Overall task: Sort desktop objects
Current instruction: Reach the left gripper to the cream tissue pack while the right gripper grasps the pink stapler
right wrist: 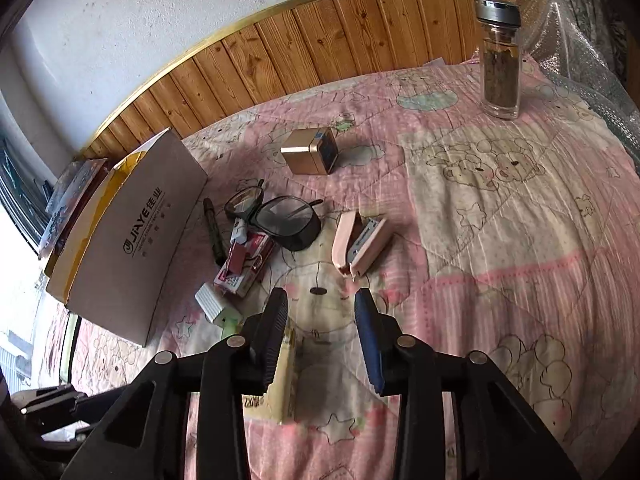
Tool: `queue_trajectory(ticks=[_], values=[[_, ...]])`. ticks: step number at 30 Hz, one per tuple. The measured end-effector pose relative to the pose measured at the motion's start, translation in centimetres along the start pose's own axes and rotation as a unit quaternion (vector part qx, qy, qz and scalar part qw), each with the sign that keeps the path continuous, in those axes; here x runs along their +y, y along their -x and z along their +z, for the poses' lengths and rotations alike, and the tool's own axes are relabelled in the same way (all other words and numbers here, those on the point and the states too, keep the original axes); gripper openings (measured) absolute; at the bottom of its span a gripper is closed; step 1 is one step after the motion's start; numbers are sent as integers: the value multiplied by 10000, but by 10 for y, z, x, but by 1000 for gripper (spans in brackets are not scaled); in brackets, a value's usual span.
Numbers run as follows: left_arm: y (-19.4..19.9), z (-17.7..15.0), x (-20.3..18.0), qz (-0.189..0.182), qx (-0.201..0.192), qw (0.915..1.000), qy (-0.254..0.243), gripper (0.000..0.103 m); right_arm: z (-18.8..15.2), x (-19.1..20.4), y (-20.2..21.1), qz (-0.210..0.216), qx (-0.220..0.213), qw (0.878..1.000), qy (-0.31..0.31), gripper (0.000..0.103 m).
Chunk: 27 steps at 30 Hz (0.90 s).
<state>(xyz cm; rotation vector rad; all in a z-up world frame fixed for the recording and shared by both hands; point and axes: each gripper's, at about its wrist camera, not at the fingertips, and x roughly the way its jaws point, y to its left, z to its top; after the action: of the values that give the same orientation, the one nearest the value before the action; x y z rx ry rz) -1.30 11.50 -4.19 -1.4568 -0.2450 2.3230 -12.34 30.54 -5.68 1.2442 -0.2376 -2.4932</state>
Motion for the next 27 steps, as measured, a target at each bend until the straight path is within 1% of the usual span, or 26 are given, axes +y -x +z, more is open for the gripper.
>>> queue_trajectory(ticks=[1,3,4,5,6,7,9,10,11,12,13,14,15,17,19,20,21,22,23,24,25,26,27], values=[[-2,1,1,-34,4,10000,38,30,5,1,-5,68,-42,9999,68,42],[-6,2,4,-89,-10,9999,123,31,15,2,-17,238,-113,9994,212,50],[-9,3,5,-109,-10,9998,168,33,18,3,-24,316,-98,9990,286,52],[-13,4,5,-111,9,9997,211,35,20,2,-33,378,-61,9987,343,56],[-18,4,6,-122,50,9996,246,36,21,0,-42,376,-13,9986,374,59],[-22,5,6,-121,93,9995,285,37,19,-6,-52,326,75,9988,348,59],[-31,7,6,-106,167,9992,356,37,12,-26,-69,111,412,9990,148,59],[-34,7,6,-97,208,9990,371,38,6,-39,-73,10,581,9983,-16,53],[-37,7,5,-77,231,9990,366,39,0,-51,-66,135,409,9990,-134,47],[-39,8,5,-49,241,9991,348,39,-4,-60,-60,100,381,9989,-237,41],[-41,8,4,-25,237,9992,335,39,-6,-65,-53,93,365,9988,-321,41],[-42,9,3,-5,223,9992,323,40,-5,-66,-45,39,296,9991,-316,45],[-44,9,2,12,204,9993,311,40,0,-62,-37,-14,139,9997,-178,50],[-47,10,0,75,153,9994,286,40,10,-44,-31,129,-103,9997,190,51],[-51,11,-1,96,179,9994,283,41,20,-24,-40,527,-141,9974,470,54],[-54,11,-1,127,218,9993,294,41,23,-15,-50,627,-76,9961,609,55],[-56,11,-1,146,249,9991,314,41,23,-10,-61,562,12,9959,711,55],[-57,11,-2,145,264,9990,328,41,22,-13,-73,361,162,9970,664,54],[-57,11,-2,151,258,9990,326,41,17,-19,-72,340,-2,9977,581,51],[-57,11,-3,165,248,9991,312,42,14,-26,-68,277,-56,9985,466,52],[-58,12,-3,170,235,9991,298,44,13,-35,-64,49,-42,9995,313,53],[-59,12,-4,161,236,9992,297,44,11,-50,-66,-110,183,9998,45,53],[-62,13,-5,140,263,9991,289,45,7,-66,-67,8,289,9993,-228,49]])
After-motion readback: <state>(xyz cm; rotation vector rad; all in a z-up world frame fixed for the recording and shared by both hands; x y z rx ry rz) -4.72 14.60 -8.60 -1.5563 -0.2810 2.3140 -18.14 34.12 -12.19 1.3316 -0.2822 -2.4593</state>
